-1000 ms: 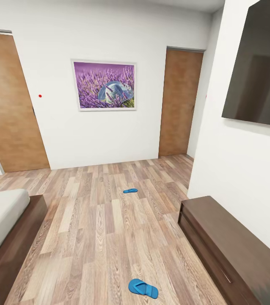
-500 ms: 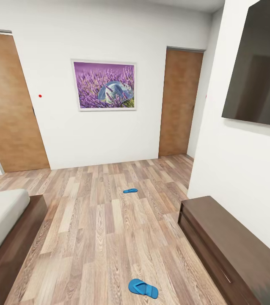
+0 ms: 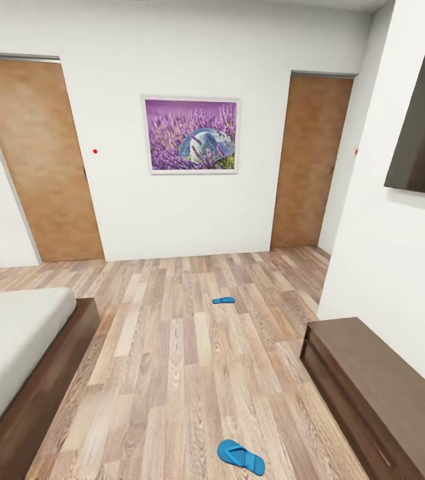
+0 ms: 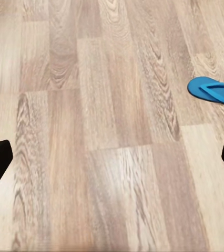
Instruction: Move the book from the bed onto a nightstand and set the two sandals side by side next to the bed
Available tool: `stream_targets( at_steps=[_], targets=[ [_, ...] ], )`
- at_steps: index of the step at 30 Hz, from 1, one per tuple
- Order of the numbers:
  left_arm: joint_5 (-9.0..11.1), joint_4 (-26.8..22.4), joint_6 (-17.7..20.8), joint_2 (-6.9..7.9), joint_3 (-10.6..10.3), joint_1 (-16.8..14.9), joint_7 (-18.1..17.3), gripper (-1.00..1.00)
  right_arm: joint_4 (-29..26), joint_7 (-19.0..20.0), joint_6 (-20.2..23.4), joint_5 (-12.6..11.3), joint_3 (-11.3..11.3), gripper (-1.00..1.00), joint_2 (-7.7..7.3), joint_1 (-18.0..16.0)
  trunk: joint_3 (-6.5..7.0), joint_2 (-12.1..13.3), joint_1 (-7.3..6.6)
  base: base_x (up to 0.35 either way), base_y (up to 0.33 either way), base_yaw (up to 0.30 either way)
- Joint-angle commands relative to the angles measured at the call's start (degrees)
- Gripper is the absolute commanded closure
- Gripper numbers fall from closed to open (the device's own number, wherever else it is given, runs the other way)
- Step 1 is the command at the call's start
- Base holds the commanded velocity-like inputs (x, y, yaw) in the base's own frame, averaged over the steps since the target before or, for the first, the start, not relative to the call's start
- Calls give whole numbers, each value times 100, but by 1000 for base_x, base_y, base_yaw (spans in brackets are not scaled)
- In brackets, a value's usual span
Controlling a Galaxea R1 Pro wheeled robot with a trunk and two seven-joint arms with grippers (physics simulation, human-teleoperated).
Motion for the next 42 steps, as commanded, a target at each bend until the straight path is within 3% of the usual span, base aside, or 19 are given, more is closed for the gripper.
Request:
stream_targets(
  at_steps=[1,8,42],
  targets=[
    [20,-5,-7,-1,1,1,-1,-100,4,-3,-18,-1,-6,-100,1,-3,-5,-3,0,0,0,282],
    [20,-5,-5,-1,1,1,-1,-100,4,-2,-18,-1,-6,-100,1,-3,-5,-3,0,0,0,139],
    [20,-5,-7,-1,1,1,-1,-100,4,-2,-26,-1,-5,-100,1,-3,-5,-3,0,0,0,2]
  ],
)
